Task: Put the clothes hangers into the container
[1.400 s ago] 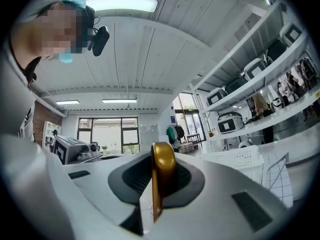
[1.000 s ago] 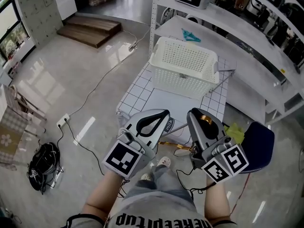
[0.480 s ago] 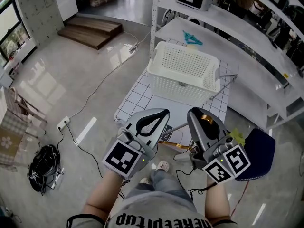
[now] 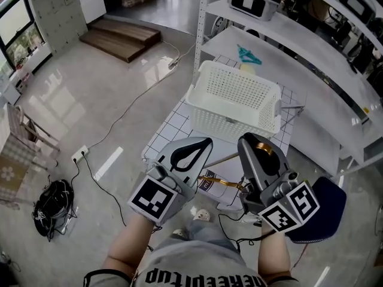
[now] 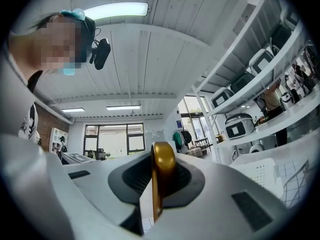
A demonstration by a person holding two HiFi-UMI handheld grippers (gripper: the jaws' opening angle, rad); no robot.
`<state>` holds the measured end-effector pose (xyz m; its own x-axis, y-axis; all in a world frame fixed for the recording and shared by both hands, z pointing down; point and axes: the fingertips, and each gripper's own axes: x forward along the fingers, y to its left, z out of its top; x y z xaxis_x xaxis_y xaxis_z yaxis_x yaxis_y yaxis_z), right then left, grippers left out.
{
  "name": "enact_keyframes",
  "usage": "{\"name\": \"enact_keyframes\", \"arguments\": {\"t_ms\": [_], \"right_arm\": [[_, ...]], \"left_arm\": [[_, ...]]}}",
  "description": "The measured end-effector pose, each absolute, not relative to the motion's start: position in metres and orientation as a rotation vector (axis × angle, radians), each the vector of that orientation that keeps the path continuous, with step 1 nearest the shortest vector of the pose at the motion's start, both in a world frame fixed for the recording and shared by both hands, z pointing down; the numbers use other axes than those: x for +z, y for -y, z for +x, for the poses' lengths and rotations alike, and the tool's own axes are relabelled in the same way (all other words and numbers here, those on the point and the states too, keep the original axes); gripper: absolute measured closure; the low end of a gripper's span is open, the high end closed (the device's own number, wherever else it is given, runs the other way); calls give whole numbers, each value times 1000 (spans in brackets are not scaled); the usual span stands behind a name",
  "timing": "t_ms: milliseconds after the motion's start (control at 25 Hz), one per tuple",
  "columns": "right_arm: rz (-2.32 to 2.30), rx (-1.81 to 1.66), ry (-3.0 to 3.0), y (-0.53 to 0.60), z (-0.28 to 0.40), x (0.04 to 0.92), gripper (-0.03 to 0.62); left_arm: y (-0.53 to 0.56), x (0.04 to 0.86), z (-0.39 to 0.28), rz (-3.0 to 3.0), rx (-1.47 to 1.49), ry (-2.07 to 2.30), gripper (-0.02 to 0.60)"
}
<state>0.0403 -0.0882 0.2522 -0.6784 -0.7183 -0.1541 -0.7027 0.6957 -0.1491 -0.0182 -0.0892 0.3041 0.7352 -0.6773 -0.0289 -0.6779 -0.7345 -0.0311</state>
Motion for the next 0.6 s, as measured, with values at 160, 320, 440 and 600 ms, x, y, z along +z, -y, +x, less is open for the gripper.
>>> {"name": "enact_keyframes", "arguments": {"t_ms": [160,320,440,600], "right_arm": [[-1090,-86,-2709,101,44,242,540],[-1046,-53,-2719,115,49,236,540],[-1017,-40,-2724,122,52,233,540],[-986,-23,-2735,131,51,230,540]], "left_arm": [[103,302,-16,-2870,33,-1161,568],[115,299,-10,-2841,40,-1187,568],[120,299,-7,-2824,44,-1201,568],[125,303,-7,-2823,51,-1229,568]]}}
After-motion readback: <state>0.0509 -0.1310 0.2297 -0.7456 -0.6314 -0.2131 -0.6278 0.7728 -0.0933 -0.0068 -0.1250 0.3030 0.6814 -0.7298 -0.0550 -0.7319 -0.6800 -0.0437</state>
